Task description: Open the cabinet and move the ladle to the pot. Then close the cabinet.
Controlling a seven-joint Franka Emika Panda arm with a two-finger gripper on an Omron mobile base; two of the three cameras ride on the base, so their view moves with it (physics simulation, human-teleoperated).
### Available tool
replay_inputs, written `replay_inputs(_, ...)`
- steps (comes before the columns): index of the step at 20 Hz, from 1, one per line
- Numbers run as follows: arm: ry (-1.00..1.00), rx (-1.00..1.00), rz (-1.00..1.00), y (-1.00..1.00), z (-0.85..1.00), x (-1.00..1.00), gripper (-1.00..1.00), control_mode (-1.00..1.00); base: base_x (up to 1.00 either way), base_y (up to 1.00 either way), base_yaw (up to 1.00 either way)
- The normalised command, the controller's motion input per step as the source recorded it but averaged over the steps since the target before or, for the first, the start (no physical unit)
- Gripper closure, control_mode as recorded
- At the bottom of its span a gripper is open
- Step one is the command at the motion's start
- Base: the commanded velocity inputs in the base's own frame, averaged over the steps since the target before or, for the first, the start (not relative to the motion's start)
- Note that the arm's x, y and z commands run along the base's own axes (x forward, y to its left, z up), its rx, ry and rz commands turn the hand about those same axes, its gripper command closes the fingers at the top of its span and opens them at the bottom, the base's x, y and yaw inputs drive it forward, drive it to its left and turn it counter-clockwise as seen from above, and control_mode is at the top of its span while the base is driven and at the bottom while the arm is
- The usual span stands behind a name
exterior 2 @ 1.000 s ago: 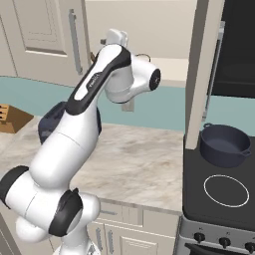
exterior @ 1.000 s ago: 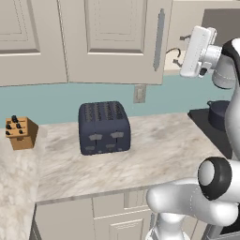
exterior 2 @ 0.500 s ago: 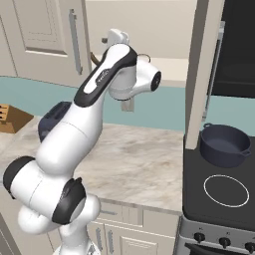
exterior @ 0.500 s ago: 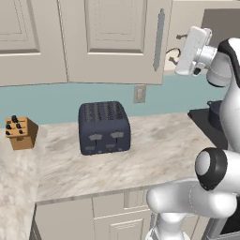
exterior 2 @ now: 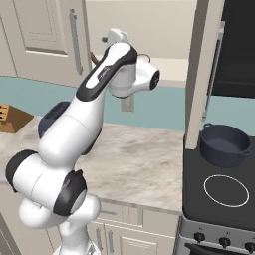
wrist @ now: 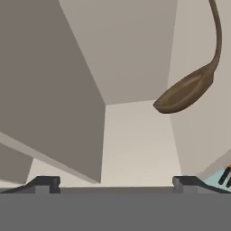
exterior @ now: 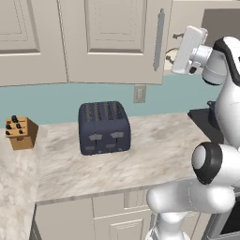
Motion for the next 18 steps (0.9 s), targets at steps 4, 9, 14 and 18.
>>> replay_inputs(4,0.0,0.0,0.0,0.21,0.0,0.25,-1.0,-1.0,0.0,0.0,0.0)
replay_inputs(9,0.0,0.0,0.0,0.18,0.0,0.31,-1.0,-1.0,0.0,0.0,0.0)
replay_inputs(14,0.0,0.0,0.01,0.0,0.08,0.26,-1.0,-1.0,0.0,0.0,0.0)
replay_inputs(18,0.0,0.0,0.01,0.23,0.0,0.03,-1.0,-1.0,0.0,0.0,0.0)
